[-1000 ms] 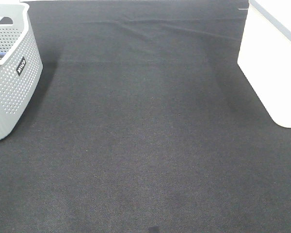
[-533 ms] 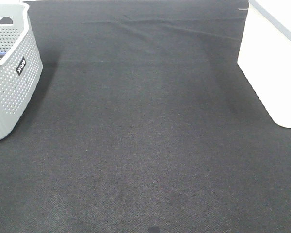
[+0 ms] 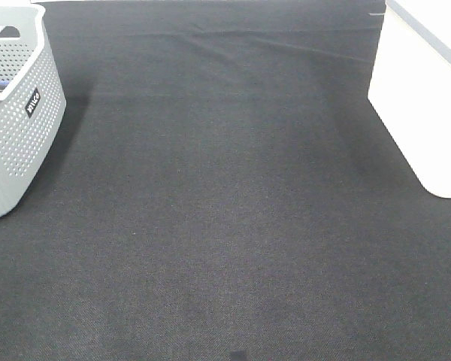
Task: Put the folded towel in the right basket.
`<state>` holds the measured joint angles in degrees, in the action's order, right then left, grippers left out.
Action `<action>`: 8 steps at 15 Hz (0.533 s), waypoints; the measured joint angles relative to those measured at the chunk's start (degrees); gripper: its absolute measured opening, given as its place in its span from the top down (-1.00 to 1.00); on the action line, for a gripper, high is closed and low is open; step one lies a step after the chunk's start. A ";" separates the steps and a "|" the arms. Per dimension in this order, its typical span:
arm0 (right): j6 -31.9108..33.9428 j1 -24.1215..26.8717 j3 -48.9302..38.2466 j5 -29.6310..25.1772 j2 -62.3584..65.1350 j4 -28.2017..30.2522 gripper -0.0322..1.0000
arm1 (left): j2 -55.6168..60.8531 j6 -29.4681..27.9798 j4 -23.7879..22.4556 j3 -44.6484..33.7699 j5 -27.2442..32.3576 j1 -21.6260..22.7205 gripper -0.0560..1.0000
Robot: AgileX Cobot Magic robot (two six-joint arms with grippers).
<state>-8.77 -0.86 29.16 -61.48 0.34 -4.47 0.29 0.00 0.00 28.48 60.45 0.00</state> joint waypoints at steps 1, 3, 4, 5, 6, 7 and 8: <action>0.00 0.00 0.00 0.00 0.00 0.00 -0.73 | 0.00 0.00 0.00 0.00 0.00 0.00 -0.95; 0.00 0.00 0.00 0.00 0.00 0.00 -0.73 | 0.00 0.00 0.00 0.00 0.00 0.00 -0.95; 0.00 0.00 0.00 0.00 0.00 0.00 -0.73 | 0.00 0.00 0.00 0.00 0.00 0.00 -0.95; 0.00 0.00 0.00 0.00 0.00 0.00 -0.73 | 0.00 0.00 0.00 0.00 0.00 0.00 -0.95; 0.00 0.00 0.00 0.00 0.00 0.00 -0.73 | 0.00 0.00 0.00 0.00 0.00 0.00 -0.95; 0.00 0.00 0.00 0.00 0.00 0.00 -0.73 | 0.00 0.00 0.00 0.00 0.00 0.00 -0.95; 0.00 0.00 0.00 0.00 0.00 0.00 -0.73 | 0.00 0.00 0.00 0.00 0.00 0.00 -0.95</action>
<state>-8.77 -0.86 29.16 -61.48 0.34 -4.47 0.29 0.00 0.00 28.48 60.45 0.00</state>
